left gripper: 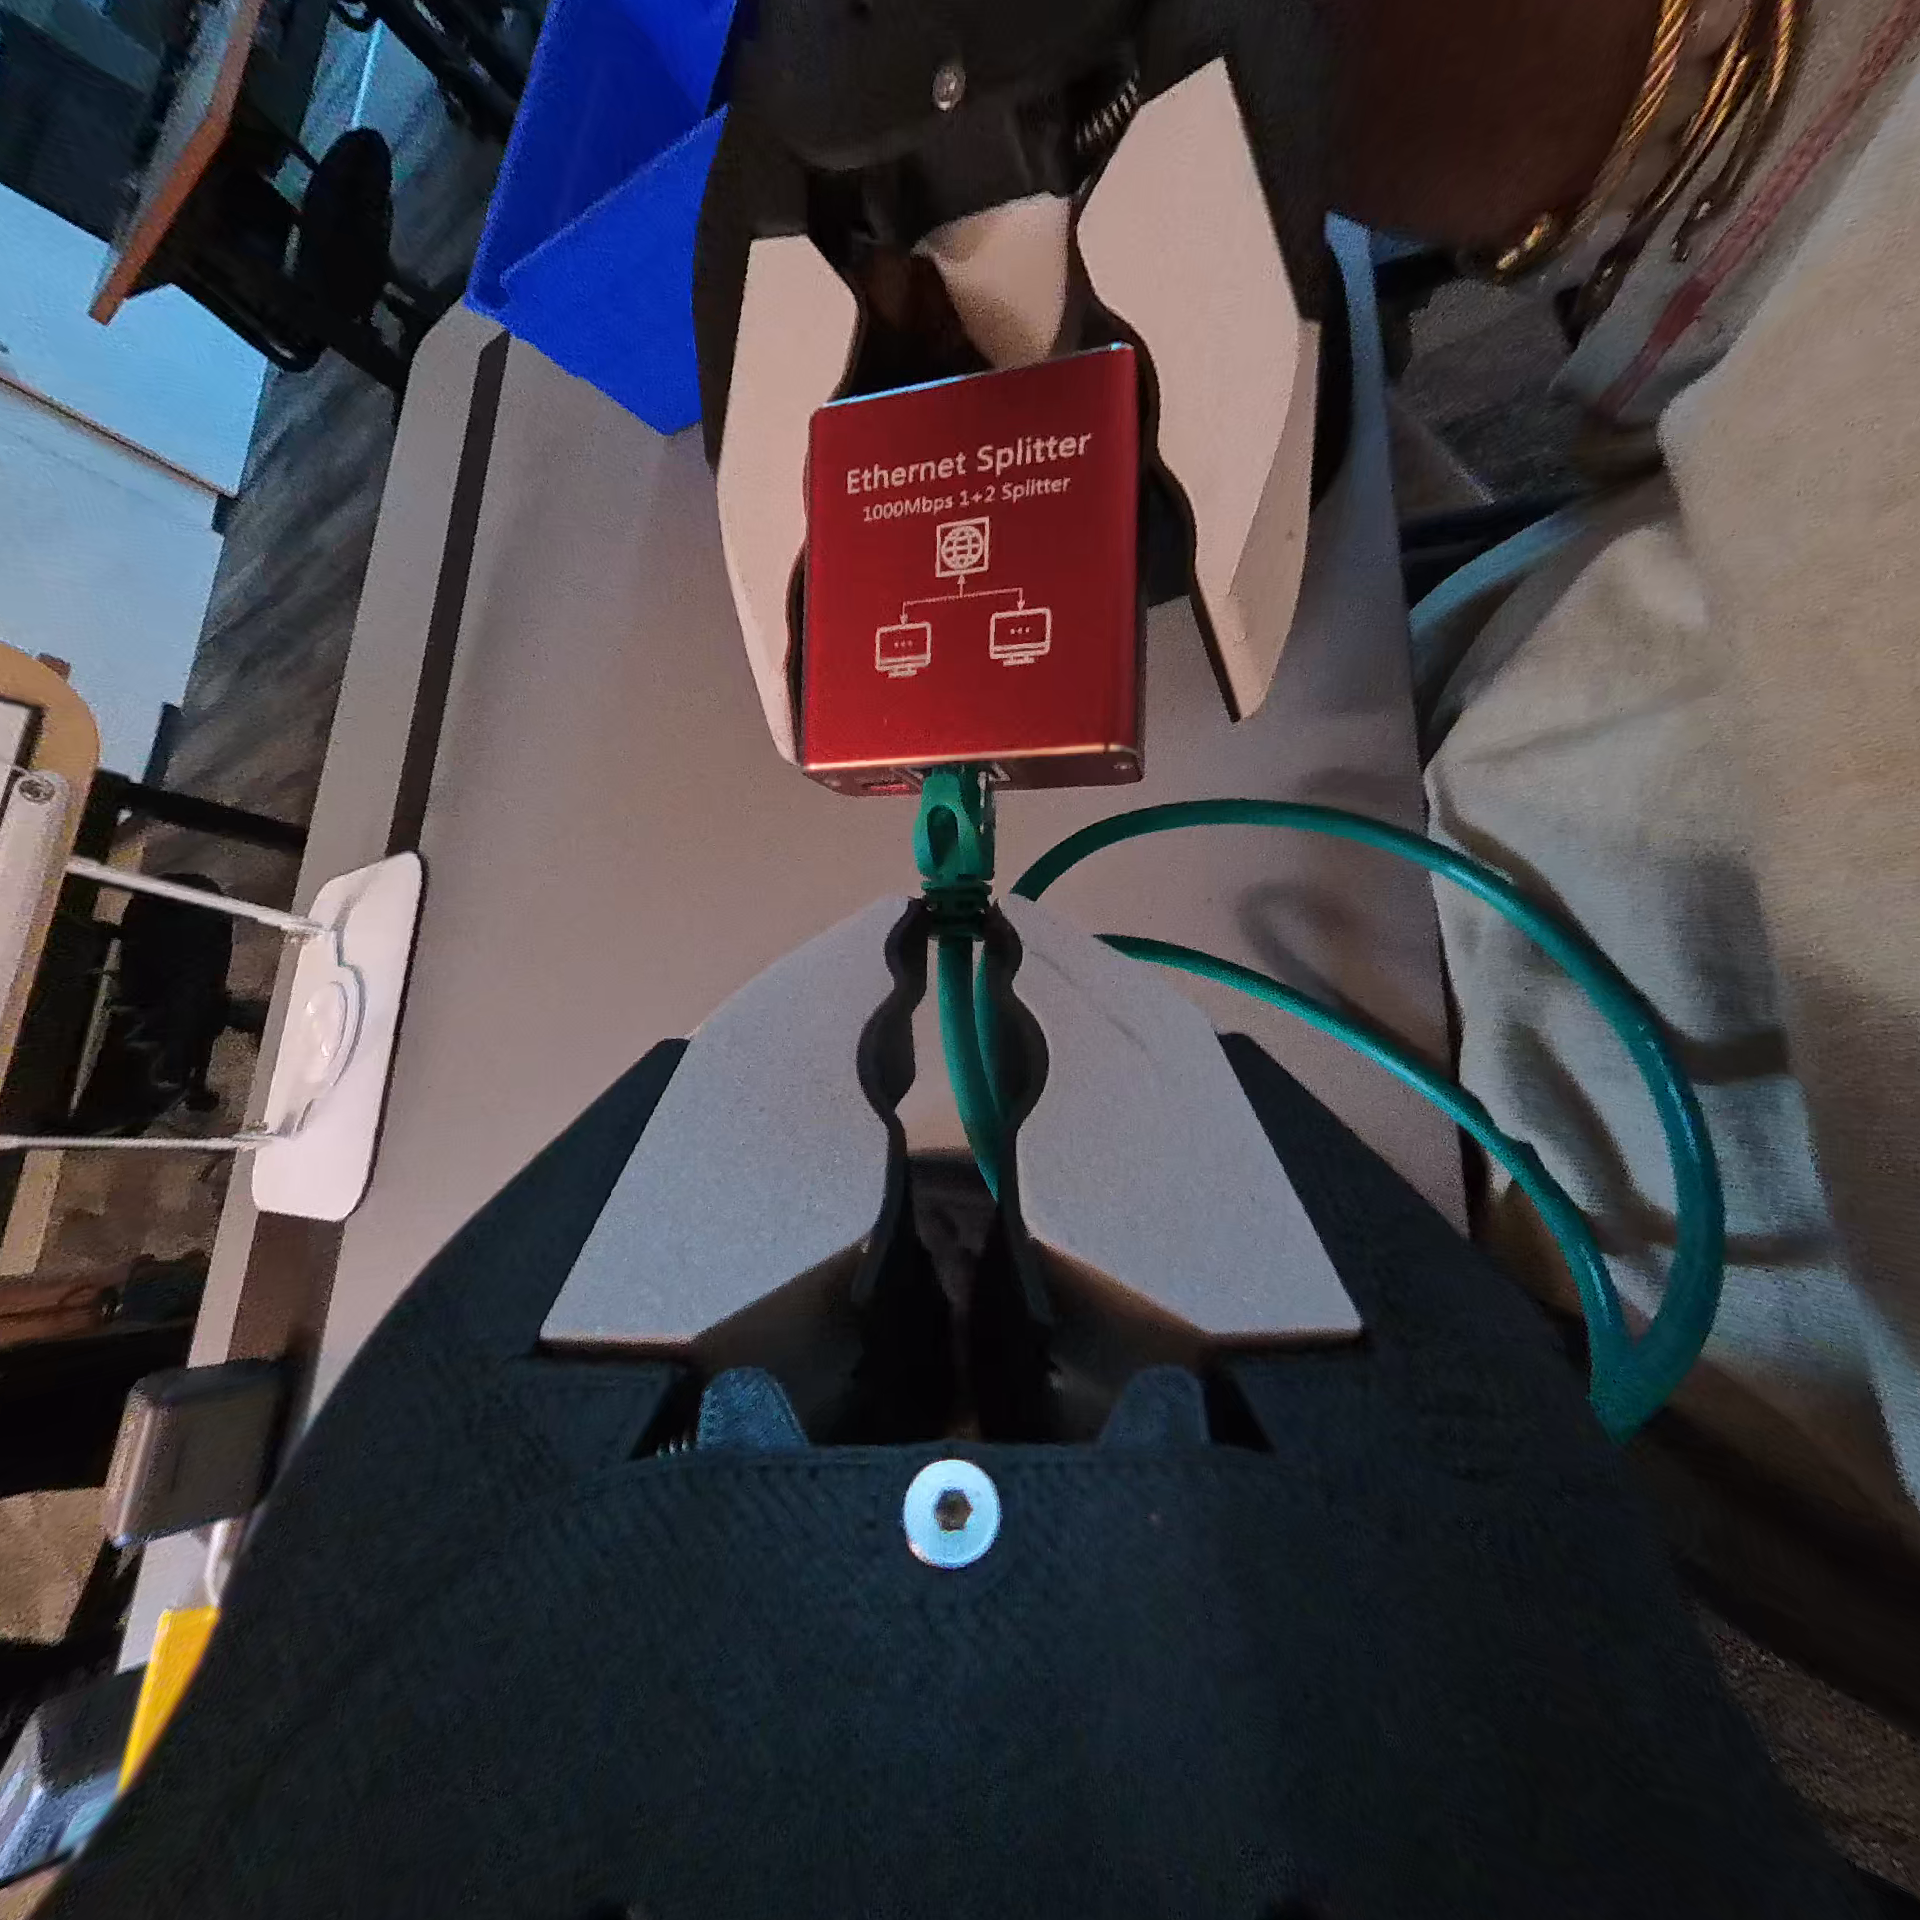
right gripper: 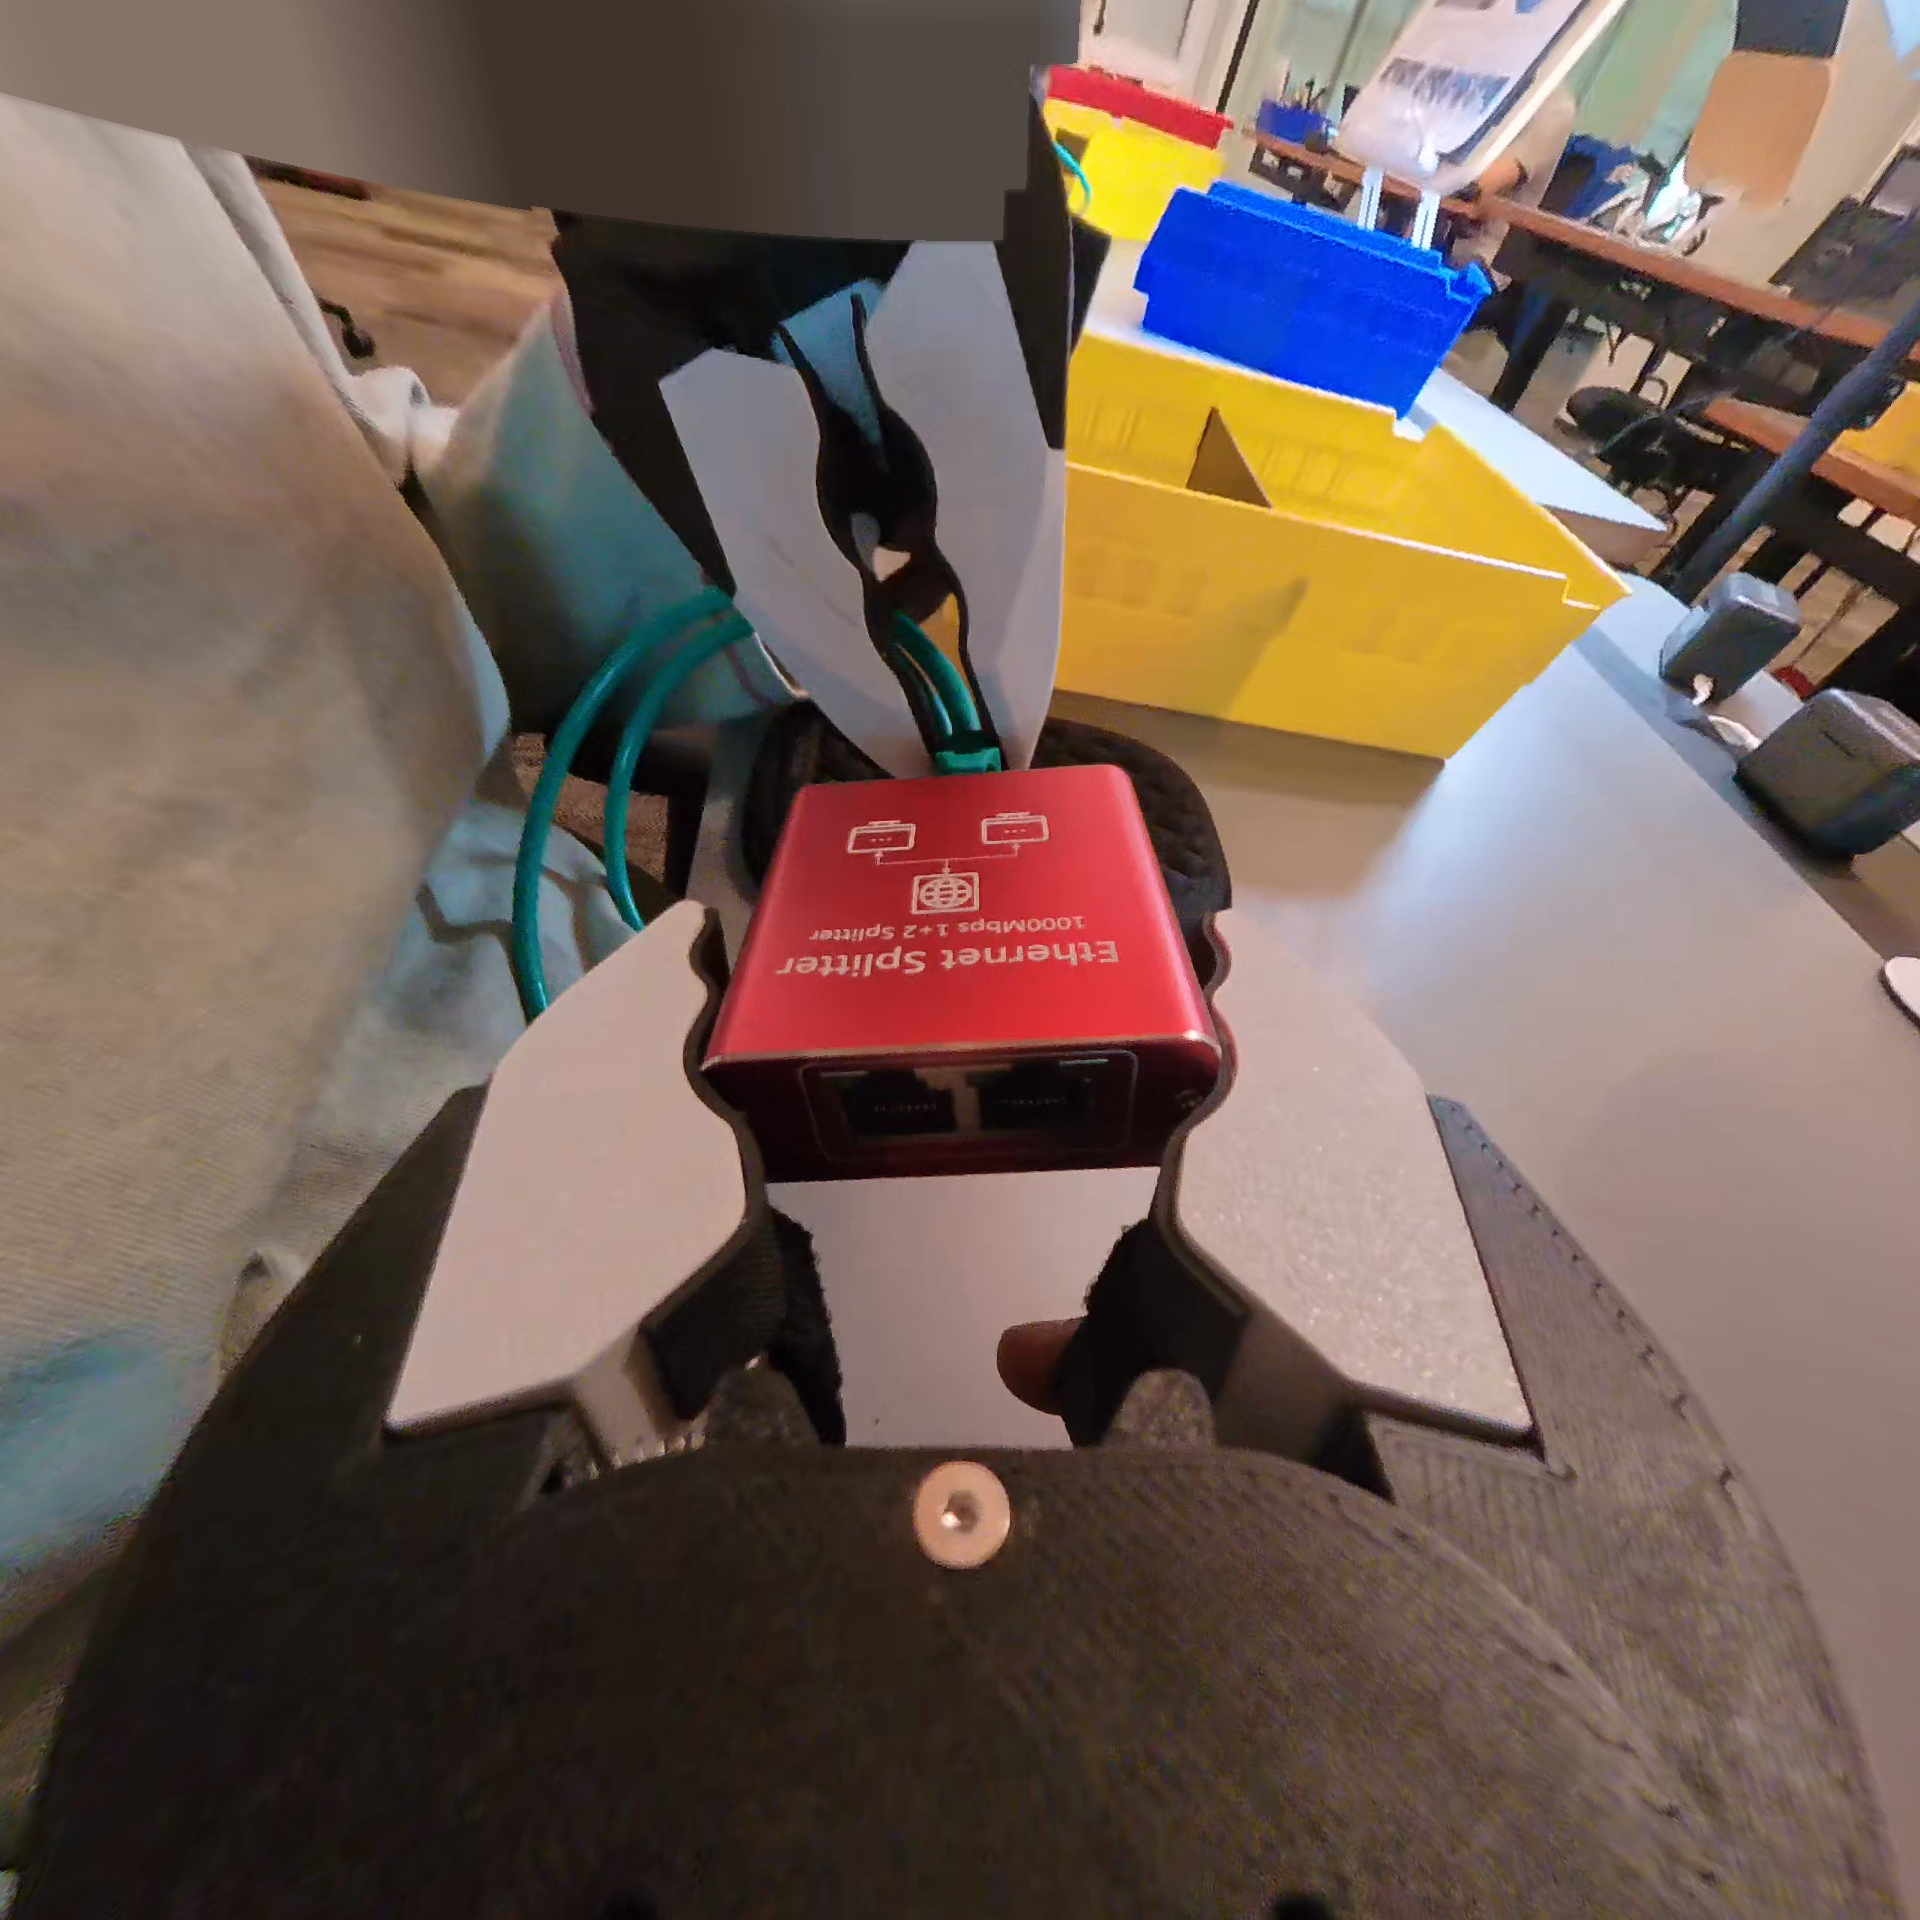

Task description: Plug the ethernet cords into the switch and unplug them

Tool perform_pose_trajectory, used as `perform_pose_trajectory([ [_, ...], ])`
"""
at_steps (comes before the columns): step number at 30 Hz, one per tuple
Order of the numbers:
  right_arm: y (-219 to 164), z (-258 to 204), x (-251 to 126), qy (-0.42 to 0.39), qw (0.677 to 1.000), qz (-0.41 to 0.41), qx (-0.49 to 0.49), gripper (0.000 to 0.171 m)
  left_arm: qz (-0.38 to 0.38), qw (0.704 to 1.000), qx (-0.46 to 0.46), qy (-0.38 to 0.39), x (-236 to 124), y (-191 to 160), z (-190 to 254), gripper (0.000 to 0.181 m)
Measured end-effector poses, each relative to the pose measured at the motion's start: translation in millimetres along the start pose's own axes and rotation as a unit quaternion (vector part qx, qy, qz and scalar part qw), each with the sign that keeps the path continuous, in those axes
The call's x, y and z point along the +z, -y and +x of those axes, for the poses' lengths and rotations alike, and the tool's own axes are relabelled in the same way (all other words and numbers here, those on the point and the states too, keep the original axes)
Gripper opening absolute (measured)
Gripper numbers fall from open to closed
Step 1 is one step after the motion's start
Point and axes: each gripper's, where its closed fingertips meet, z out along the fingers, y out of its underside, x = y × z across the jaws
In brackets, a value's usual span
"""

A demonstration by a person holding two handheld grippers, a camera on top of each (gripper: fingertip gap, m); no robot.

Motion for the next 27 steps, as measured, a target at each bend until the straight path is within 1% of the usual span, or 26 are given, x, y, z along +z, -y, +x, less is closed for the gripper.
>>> perform_pose_trajectory([
  [1, 2, 0, -1, 0.002, 1.000, 0.008, 0.001, 0.087, 0.009, 1.000, -0.005, -0.003, -1, 2, 0, 0.010],
  [3, 2, 1, 0, -0.002, 1.000, 0.006, 0.003, 0.086, 0.016, 1.000, -0.010, -0.002, -2, 3, -2, 0.010],
  [5, 0, 5, 2, -0.016, 1.000, -0.003, -0.001, 0.086, -0.005, 1.000, -0.006, 0.006, 2, -3, -3, 0.010],
  [6, 4, 8, 2, -0.028, 1.000, 0.009, -0.003, 0.086, -0.005, 1.000, -0.008, 0.017, 2, -3, -7, 0.010],
  [8, 22, 13, -2, -0.046, 0.997, 0.068, -0.003, 0.086, 0.040, 0.998, -0.026, 0.032, -4, 5, -16, 0.011],
  [10, 44, 18, -8, -0.067, 0.989, 0.135, 0.001, 0.086, 0.109, 0.992, -0.046, 0.049, -17, 19, -27, 0.010],
  [11, 51, 22, -10, -0.086, 0.984, 0.153, 0.003, 0.085, 0.130, 0.988, -0.049, 0.062, -23, 23, -32, 0.010],
  [13, 57, 34, -13, -0.127, 0.978, 0.164, 0.014, 0.088, 0.155, 0.982, -0.047, 0.100, -30, 26, -42, 0.010],
  [16, 61, 42, -22, -0.141, 0.967, 0.200, 0.064, 0.085, 0.191, 0.961, -0.050, 0.194, -44, 31, -67, 0.010],
  [19, 79, 45, -35, -0.123, 0.940, 0.290, 0.131, 0.069, 0.235, 0.922, -0.062, 0.301, -62, 36, -93, 0.010],
  [20, 87, 45, -38, -0.113, 0.929, 0.320, 0.149, 0.066, 0.250, 0.910, -0.064, 0.326, -65, 39, -96, 0.010],
  [22, 95, 46, -39, -0.114, 0.914, 0.349, 0.174, 0.064, 0.281, 0.892, -0.068, 0.348, -62, 45, -97, 0.010],
  [25, 106, 42, -42, -0.128, 0.905, 0.373, 0.157, 0.061, 0.299, 0.879, -0.054, 0.368, -44, 52, -92, 0.010],
  [26, 106, 43, -44, -0.144, 0.905, 0.372, 0.149, 0.054, 0.296, 0.876, -0.043, 0.378, -38, 54, -89, 0.010],
  [27, 103, 47, -47, -0.171, 0.905, 0.365, 0.137, 0.040, 0.299, 0.871, -0.035, 0.389, -34, 55, -87, 0.010],
])
